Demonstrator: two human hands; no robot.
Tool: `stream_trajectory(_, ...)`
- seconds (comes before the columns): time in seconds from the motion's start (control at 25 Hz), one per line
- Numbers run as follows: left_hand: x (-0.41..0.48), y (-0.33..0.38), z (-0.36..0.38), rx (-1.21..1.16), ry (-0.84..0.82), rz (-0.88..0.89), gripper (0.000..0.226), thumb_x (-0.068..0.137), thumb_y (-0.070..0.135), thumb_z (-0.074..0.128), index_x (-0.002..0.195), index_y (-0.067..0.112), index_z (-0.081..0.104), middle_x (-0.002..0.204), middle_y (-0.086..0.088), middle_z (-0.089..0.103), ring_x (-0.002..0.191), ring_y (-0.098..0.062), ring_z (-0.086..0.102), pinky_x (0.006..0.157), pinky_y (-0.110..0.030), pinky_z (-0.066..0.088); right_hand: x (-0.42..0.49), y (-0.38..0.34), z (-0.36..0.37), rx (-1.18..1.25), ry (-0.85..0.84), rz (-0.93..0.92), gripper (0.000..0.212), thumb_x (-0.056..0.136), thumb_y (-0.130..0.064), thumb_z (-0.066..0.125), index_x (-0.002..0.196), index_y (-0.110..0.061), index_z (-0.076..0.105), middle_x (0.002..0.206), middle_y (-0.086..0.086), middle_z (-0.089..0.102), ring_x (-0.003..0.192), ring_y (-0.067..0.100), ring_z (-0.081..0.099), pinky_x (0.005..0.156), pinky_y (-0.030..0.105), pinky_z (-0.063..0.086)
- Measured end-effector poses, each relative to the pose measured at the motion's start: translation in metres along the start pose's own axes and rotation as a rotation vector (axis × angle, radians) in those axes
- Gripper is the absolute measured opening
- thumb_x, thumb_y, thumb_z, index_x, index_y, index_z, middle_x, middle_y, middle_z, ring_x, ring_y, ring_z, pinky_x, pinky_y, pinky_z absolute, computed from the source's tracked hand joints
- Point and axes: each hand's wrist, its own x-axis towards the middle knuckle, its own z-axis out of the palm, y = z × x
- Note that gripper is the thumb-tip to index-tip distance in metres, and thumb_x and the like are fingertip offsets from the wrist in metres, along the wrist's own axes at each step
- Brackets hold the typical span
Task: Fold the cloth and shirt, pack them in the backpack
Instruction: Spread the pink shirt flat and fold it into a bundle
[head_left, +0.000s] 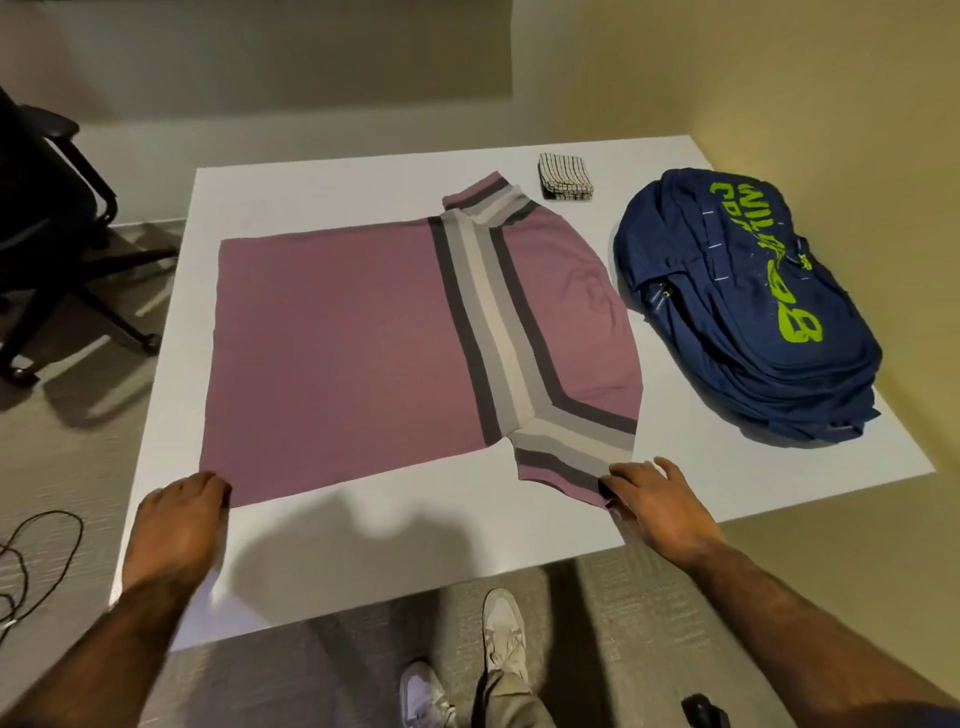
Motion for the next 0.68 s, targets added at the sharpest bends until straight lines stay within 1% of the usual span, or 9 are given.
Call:
stream_trajectory(0.08, -0.003, -0.003, 0.005, 0.014, 0.005, -0.041, 0.019, 0.080, 0.001, 0.072, 0.083, 0.016, 0.063, 0.083, -0.008, 0.064, 0.074, -0.035, 0.062, 0.075, -0.052, 0.045, -0.001, -0.003, -0.003, -0.016, 0.009, 0.002, 0.036, 0.098, -0.025, 0.064, 0.134, -0.030, 0.062, 0.138, -0.003, 0.059, 0.129, 0.023, 0.052, 0.120, 0.043, 0.023)
stream_trajectory(0.16, -0.004, -0.003, 0.005, 0.009, 0.022, -0.063, 0.018, 0.083, 0.003, 0.070, 0.084, 0.020, 0.064, 0.086, -0.005, 0.067, 0.081, -0.033, 0.064, 0.087, -0.056, 0.045, 0.001, -0.003, -0.002, -0.006, 0.024, 0.014, 0.030, 0.098, -0.025, 0.064, 0.127, -0.032, 0.068, 0.135, -0.004, 0.063, 0.126, 0.021, 0.055, 0.120, 0.045, 0.025)
stream_trajectory(0.24, -0.005, -0.006, 0.000, -0.019, -0.002, -0.099, 0.013, 0.085, 0.006, 0.069, 0.087, 0.019, 0.069, 0.089, -0.006, 0.072, 0.085, -0.032, 0.067, 0.094, -0.056, 0.044, 0.004, 0.001, -0.001, 0.078, 0.044, 0.065, 0.025, 0.098, -0.025, 0.062, 0.120, -0.032, 0.072, 0.128, -0.005, 0.068, 0.120, 0.019, 0.060, 0.117, 0.046, 0.030)
stream_trajectory(0.32, -0.005, -0.012, -0.006, -0.052, 0.010, -0.110, 0.013, 0.089, 0.009, 0.065, 0.095, 0.019, 0.072, 0.094, -0.006, 0.074, 0.093, -0.031, 0.067, 0.101, -0.055, 0.042, 0.006, 0.012, 0.001, 0.165, 0.084, 0.149, 0.022, 0.098, -0.028, 0.061, 0.116, -0.035, 0.071, 0.123, -0.006, 0.071, 0.115, 0.023, 0.062, 0.111, 0.047, 0.037)
stream_trajectory(0.4, -0.004, -0.019, -0.014, -0.075, 0.040, -0.108, 0.015, 0.092, 0.013, 0.064, 0.100, 0.021, 0.074, 0.102, -0.005, 0.075, 0.102, -0.029, 0.067, 0.104, -0.054, 0.041, 0.014, 0.019, 0.002, 0.183, 0.137, 0.213, 0.021, 0.095, -0.026, 0.064, 0.114, -0.034, 0.071, 0.118, -0.003, 0.073, 0.109, 0.029, 0.064, 0.104, 0.049, 0.044)
stream_trajectory(0.52, 0.010, -0.025, -0.038, -0.053, 0.118, -0.113, 0.017, 0.093, 0.015, 0.067, 0.106, 0.019, 0.078, 0.121, -0.007, 0.073, 0.116, -0.030, 0.065, 0.107, -0.053, 0.036, 0.036, 0.027, -0.019, 0.173, 0.284, 0.237, 0.020, 0.088, -0.012, 0.073, 0.104, -0.024, 0.074, 0.104, 0.003, 0.076, 0.092, 0.029, 0.069, 0.092, 0.049, 0.049)
stream_trajectory(0.6, 0.029, -0.025, -0.054, -0.053, 0.181, -0.124, 0.017, 0.094, 0.014, 0.067, 0.106, 0.017, 0.078, 0.125, -0.009, 0.072, 0.118, -0.031, 0.064, 0.110, -0.051, 0.033, 0.061, 0.033, -0.048, 0.185, 0.393, 0.233, 0.018, 0.086, -0.008, 0.074, 0.099, -0.020, 0.074, 0.097, 0.002, 0.076, 0.085, 0.029, 0.069, 0.084, 0.047, 0.050)
stream_trajectory(0.68, 0.055, -0.022, -0.071, -0.063, 0.238, -0.144, 0.014, 0.094, 0.015, 0.067, 0.101, 0.018, 0.079, 0.124, -0.009, 0.072, 0.118, -0.030, 0.063, 0.112, -0.049, 0.029, 0.089, 0.038, -0.074, 0.187, 0.466, 0.213, 0.016, 0.086, -0.007, 0.073, 0.098, -0.016, 0.073, 0.094, 0.002, 0.075, 0.083, 0.030, 0.068, 0.083, 0.048, 0.049)
